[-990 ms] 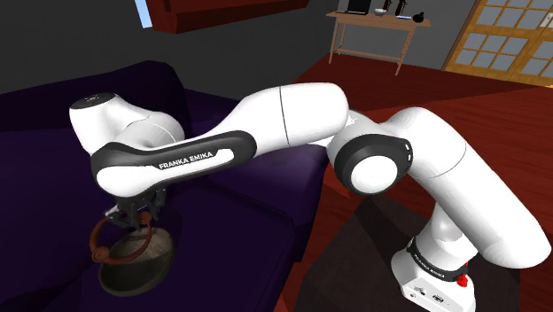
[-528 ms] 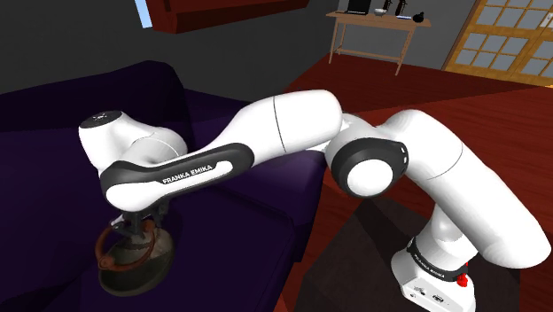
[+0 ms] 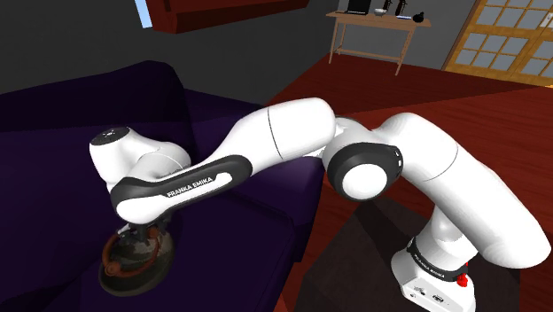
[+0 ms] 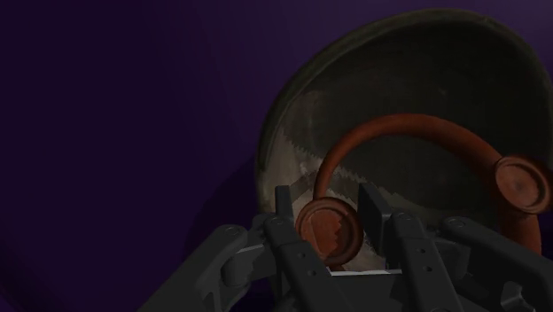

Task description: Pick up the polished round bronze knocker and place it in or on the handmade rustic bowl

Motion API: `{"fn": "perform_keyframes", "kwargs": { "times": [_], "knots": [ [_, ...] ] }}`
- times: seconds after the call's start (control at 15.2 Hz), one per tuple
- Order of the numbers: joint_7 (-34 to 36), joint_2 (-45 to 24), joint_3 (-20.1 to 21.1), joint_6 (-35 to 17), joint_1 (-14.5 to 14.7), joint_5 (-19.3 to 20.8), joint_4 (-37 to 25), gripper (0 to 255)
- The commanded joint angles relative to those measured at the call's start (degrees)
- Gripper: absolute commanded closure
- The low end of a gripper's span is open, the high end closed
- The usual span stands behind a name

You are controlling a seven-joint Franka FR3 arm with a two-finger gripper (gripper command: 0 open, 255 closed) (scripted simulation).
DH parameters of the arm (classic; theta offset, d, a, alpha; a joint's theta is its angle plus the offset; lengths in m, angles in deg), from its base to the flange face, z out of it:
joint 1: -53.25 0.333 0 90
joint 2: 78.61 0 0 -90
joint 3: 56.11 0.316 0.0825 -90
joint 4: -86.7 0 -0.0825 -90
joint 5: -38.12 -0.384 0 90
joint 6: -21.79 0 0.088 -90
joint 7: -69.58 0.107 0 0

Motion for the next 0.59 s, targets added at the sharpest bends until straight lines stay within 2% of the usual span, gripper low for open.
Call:
{"fn": "perform_keyframes", "kwargs": {
  "times": [0.0, 0.26, 0.33, 0.53],
  "knots": [
    [0.0, -0.1, 0.0, -0.1, 0.0, 0.0, 0.0, 255],
    [0.0, -0.1, 0.0, -0.1, 0.0, 0.0, 0.0, 255],
    [0.0, -0.1, 0.0, -0.1, 0.0, 0.0, 0.0, 0],
    [0.0, -0.1, 0.0, -0.1, 0.0, 0.0, 0.0, 0]
  ]
}}
